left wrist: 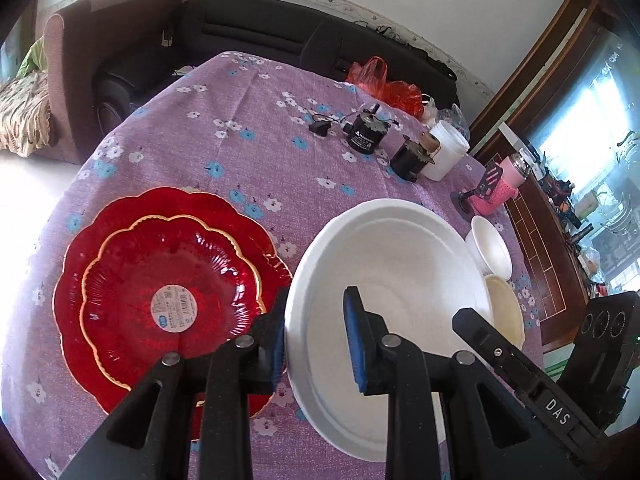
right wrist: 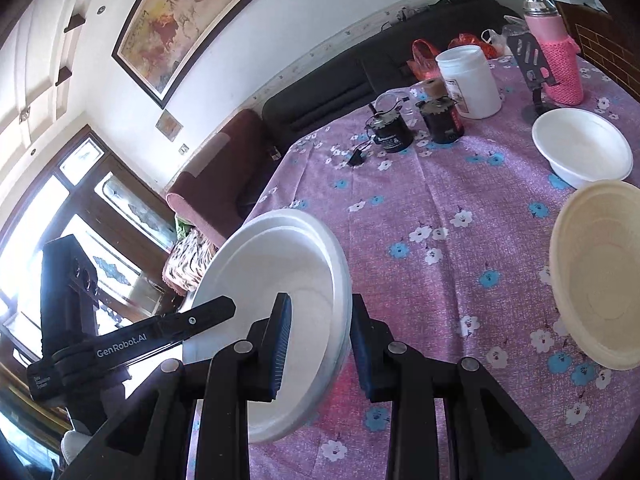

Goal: Organize plates and bowls
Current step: 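Lift the white bowl with both grippers and carry it toward the red plates, then lower the white bowl onto the cloth beside the red plates and release, then move both grippers to the beige ribbed bowl and grasp its rim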

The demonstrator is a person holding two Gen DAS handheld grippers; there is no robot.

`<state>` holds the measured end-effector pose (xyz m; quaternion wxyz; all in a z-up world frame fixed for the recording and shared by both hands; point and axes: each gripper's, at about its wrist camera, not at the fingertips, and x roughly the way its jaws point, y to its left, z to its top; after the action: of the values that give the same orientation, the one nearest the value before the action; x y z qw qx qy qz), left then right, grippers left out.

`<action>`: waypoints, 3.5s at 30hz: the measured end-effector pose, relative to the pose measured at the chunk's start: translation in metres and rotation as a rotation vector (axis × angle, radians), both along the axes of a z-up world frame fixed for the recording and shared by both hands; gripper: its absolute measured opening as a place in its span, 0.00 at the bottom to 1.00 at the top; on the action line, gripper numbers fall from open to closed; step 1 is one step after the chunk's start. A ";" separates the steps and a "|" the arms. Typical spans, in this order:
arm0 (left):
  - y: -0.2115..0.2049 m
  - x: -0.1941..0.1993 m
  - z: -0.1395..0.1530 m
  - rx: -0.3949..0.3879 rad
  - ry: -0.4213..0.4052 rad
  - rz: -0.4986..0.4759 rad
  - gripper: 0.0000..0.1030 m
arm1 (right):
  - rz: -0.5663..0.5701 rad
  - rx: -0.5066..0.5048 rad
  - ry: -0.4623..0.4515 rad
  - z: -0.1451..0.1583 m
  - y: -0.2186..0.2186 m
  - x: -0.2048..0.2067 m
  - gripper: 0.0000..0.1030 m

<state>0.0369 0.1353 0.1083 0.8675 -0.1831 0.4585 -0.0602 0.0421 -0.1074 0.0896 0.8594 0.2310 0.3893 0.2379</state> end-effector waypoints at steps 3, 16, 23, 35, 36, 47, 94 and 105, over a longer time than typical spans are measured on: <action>0.020 -0.005 0.001 -0.013 -0.007 0.031 0.26 | 0.030 -0.030 -0.006 0.004 0.023 0.002 0.31; 0.100 -0.009 -0.006 -0.159 0.063 0.075 0.26 | 0.132 -0.065 0.118 -0.001 0.098 0.044 0.32; 0.136 -0.016 -0.008 -0.227 0.041 0.106 0.26 | 0.175 -0.134 0.106 0.003 0.137 0.048 0.32; 0.147 -0.025 -0.003 -0.202 0.002 0.100 0.26 | 0.202 -0.211 0.117 -0.008 0.163 0.051 0.33; 0.146 -0.025 0.000 -0.213 -0.007 0.084 0.31 | 0.198 -0.209 0.121 -0.009 0.160 0.052 0.33; 0.124 -0.027 0.039 -0.257 -0.094 -0.013 0.36 | 0.172 -0.075 0.224 -0.023 0.132 0.063 0.33; -0.168 0.003 0.010 0.029 -0.087 -0.370 0.66 | -0.385 -0.315 -0.041 0.025 -0.181 -0.039 0.51; -0.254 0.053 -0.039 0.082 0.062 -0.391 0.65 | -0.422 -0.158 0.187 -0.045 -0.244 -0.018 0.54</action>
<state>0.0896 -0.1187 0.0697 0.8314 -0.0569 0.5141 -0.2031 0.0244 -0.3511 0.0447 0.8657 0.2602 0.4276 -0.0006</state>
